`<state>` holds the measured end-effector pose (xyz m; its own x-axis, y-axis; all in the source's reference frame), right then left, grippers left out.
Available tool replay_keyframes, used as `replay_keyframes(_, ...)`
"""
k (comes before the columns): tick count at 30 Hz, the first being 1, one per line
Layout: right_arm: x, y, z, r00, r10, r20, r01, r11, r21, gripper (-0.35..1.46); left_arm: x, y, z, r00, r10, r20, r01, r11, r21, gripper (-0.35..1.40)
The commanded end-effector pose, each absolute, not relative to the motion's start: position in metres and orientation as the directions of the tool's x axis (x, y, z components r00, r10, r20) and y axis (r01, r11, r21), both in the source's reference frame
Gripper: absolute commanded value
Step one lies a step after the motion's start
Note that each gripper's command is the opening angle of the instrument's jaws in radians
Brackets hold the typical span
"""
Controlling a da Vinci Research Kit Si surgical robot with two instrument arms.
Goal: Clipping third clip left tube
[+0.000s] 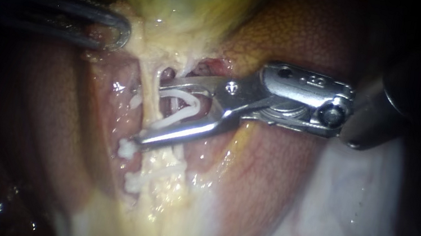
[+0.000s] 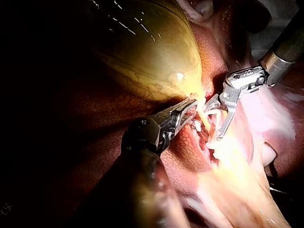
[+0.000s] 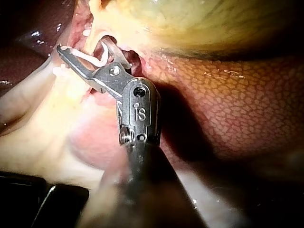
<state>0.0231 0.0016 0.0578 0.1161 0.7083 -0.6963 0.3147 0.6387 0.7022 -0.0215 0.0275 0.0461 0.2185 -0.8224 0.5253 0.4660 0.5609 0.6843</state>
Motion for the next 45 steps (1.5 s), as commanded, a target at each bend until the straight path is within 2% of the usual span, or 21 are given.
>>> replay_keyframes(1,0.0232,0.0017,0.0577,0.114,0.712,-0.693,0.326,0.632,0.703,0.44,-0.0215,0.0275,0.0461,0.218,-0.822,0.525,0.466,0.561,0.684,-0.35)
replay_keyframes(13,0.0240,0.0029,0.0568,0.072,0.731,-0.679,0.416,0.597,0.686,0.37,-0.0215,0.0275,0.0461,0.218,-0.822,0.525,0.466,0.561,0.684,-0.35)
replay_keyframes(22,0.0241,0.0037,0.0559,0.060,0.739,-0.671,0.422,0.591,0.688,0.25,-0.0215,0.0275,0.0461,0.218,-0.822,0.525,0.466,0.561,0.684,-0.35)
replay_keyframes(32,0.0240,0.0037,0.0558,0.062,0.743,-0.667,0.423,0.586,0.692,-0.02,-0.0215,0.0275,0.0461,0.218,-0.822,0.525,0.466,0.561,0.684,-0.35)
replay_keyframes(35,0.0241,0.0037,0.0558,0.062,0.743,-0.667,0.422,0.586,0.692,-0.16,-0.0215,0.0275,0.0461,0.218,-0.822,0.525,0.466,0.561,0.684,-0.35)
replay_keyframes(37,0.0241,0.0037,0.0558,0.070,0.753,-0.654,0.421,0.572,0.704,-0.35,-0.0215,0.0276,0.0461,0.218,-0.822,0.525,0.466,0.561,0.684,-0.35)
replay_keyframes(39,0.0241,0.0038,0.0559,0.081,0.770,-0.633,0.418,0.550,0.723,-0.35,-0.0215,0.0275,0.0461,0.218,-0.822,0.525,0.466,0.561,0.684,-0.35)
replay_keyframes(45,0.0244,0.0037,0.0560,0.082,0.769,-0.634,0.419,0.551,0.722,-0.35,-0.0215,0.0275,0.0461,0.218,-0.822,0.525,0.466,0.561,0.684,-0.35)
